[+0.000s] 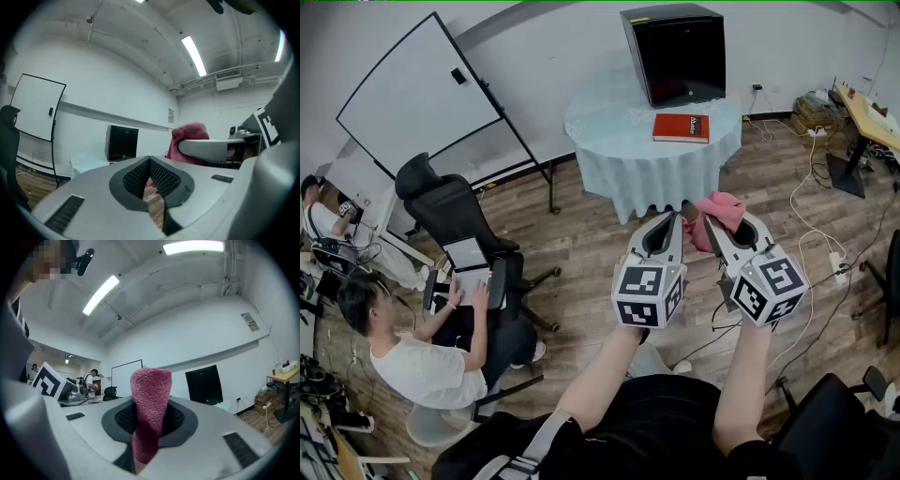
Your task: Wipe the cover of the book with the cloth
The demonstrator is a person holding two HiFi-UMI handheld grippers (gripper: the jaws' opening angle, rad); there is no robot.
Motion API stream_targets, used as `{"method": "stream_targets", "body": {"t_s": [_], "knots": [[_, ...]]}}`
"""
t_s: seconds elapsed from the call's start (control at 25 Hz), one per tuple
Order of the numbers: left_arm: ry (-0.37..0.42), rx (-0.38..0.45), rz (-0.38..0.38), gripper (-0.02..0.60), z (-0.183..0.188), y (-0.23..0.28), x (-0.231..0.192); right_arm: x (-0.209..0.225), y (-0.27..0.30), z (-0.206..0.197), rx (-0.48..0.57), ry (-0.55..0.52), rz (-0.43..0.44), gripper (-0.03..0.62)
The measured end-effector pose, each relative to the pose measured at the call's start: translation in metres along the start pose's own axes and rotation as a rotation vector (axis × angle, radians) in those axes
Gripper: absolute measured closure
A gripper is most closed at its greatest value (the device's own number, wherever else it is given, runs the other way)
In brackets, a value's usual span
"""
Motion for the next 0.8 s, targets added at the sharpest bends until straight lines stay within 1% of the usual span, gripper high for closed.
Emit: {"method": "stream_targets", "body": {"t_s": [0.16, 0.32, 0.56, 0.68, 0.8], "knots": [[0.001, -0.006, 0.008, 0.568, -0.005, -0.004, 0.002, -0.003, -0.002, -0.002, 0.002, 0.002, 0.016, 0.508], [-0.002, -0.002, 0.022, 0.568, -0.003, -0.008, -0.001, -0.004, 0.000, -0.002, 0.016, 0.016, 0.035, 0.508], [0.006, -0.005, 0.041, 0.568, -0.003, -0.009, -0.002, 0.000, 0.001, -0.002, 0.063, 0.055, 0.023, 0.505], [0.006, -0.010, 0.033, 0.568, -0.005, -0.004, -0.002, 0.006, 0.000, -0.003, 0.059, 0.060, 0.013, 0.505], [-0.020, -0.032, 0.046, 0.568, -0.008, 0.003, -0.009, 0.015, -0.004, -0.003, 0.049, 0.063, -0.013, 0.505]]}}
Point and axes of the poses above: the fingertips, and each gripper's own axes: y forward along the fingers, x to its right, z out of its top, the point moved 10 cm from there along -y, backward along the fingers, and after that the axes turned 2 degrees about -y, right-handed, at the moved point
